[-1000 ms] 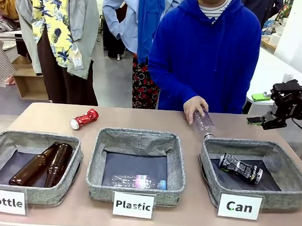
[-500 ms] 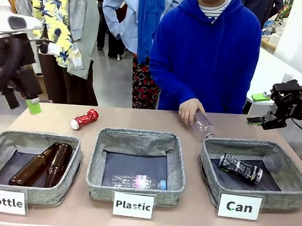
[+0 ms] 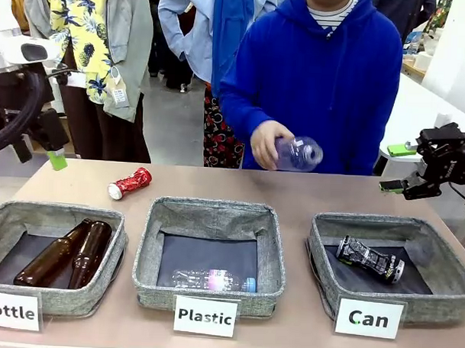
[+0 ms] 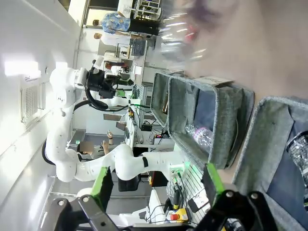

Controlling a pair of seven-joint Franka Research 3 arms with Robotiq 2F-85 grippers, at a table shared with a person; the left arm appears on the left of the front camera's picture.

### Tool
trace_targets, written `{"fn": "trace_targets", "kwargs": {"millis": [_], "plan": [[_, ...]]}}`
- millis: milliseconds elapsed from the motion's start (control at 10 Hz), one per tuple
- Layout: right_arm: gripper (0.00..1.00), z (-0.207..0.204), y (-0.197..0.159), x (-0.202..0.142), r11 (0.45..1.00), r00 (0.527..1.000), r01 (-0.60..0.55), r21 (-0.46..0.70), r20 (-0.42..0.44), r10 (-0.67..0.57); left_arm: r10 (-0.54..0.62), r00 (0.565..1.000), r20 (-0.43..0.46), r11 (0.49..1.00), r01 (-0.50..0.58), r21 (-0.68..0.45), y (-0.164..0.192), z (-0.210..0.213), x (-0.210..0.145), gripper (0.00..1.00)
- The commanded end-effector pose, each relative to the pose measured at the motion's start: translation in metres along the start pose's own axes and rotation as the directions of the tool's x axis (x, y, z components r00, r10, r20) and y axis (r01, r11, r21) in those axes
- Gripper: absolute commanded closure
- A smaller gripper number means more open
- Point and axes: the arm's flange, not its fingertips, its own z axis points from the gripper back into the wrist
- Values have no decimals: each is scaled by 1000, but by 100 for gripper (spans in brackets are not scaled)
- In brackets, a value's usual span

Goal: Sort the can waste into the basket.
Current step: Pick up the can waste from the table and place it in the right Fabric basket.

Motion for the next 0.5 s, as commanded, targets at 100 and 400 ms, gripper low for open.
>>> {"fn": "trace_targets", "kwargs": {"millis": [100,400], "plan": [[0,3,2,2,1000,1000,-17,3,-9,17,0,1000,0,1000,0,0,0,0,0,0],[0,3,2,2,1000,1000,-17,3,-9,17,-99,981,169,982,124,-141,45,-23,83,0]]}}
